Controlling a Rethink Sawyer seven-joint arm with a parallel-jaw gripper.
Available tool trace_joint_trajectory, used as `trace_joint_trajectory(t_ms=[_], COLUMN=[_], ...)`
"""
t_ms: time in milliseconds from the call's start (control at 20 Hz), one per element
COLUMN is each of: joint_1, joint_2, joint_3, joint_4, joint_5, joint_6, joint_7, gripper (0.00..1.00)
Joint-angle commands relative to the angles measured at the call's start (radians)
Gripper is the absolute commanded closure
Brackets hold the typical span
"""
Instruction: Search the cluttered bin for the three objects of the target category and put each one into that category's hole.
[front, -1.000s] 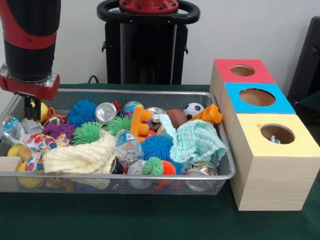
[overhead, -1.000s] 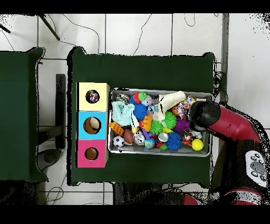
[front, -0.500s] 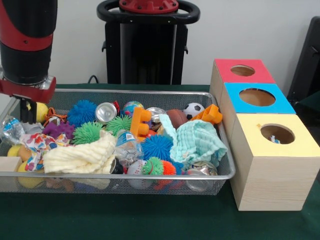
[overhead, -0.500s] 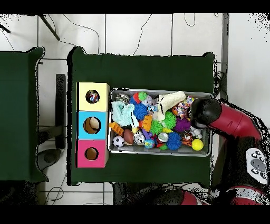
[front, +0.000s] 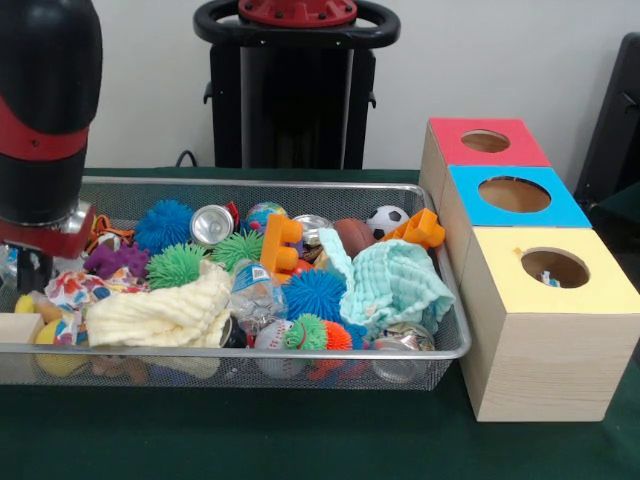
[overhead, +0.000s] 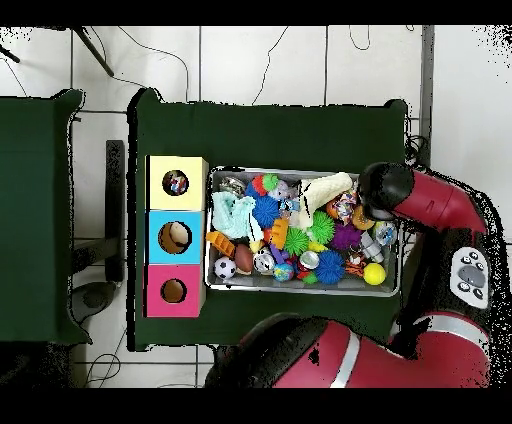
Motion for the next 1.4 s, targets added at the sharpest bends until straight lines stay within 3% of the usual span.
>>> trace_joint_trajectory(t_ms=[50, 200, 300, 800, 1400], joint_1=[0.044, 0.057, 0.058, 0.053, 0.059], joint_2=[0.177, 0.202, 0.179, 0.149, -0.016], joint_3=[-0.019, -0.019, -0.003, 0.038, 0.041], joint_4=[-0.242, -0.286, -0.242, -0.208, -0.066], joint_5=[0.055, 0.063, 0.07, 0.113, 0.134], joint_6=[0.191, 0.237, 0.22, 0.203, 0.218], joint_7=[0.319, 0.308, 0.281, 0.227, 0.163], gripper=[1.0, 1.0, 1.0, 1.0, 1.0])
